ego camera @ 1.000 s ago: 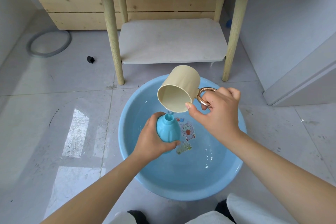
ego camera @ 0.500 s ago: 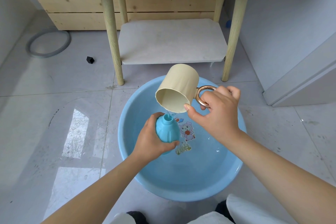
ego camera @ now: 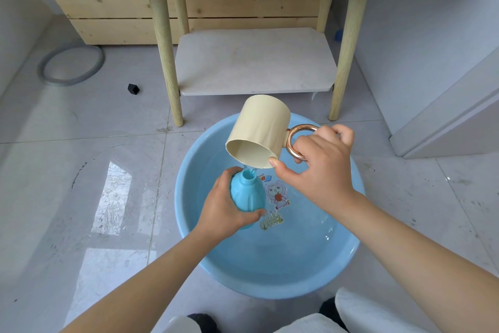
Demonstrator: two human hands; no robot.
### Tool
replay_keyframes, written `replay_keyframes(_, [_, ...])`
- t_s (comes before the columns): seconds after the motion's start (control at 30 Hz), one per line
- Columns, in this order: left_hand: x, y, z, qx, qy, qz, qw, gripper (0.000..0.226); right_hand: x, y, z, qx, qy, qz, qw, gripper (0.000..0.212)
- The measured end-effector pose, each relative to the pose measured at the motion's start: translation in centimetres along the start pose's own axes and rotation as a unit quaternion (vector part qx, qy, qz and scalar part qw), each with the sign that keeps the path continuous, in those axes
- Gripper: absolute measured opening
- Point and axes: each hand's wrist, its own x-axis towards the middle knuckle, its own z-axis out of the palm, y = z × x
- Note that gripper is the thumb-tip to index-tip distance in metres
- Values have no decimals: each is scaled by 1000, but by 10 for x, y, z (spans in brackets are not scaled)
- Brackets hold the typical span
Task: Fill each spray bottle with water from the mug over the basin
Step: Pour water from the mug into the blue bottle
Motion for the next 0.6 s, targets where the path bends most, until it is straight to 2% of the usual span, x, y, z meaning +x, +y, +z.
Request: replay_keyframes(0.6, [-1, 0, -1, -8, 6, -1, 1000, 83, 1, 2, 1, -29, 15, -65, 997, 47])
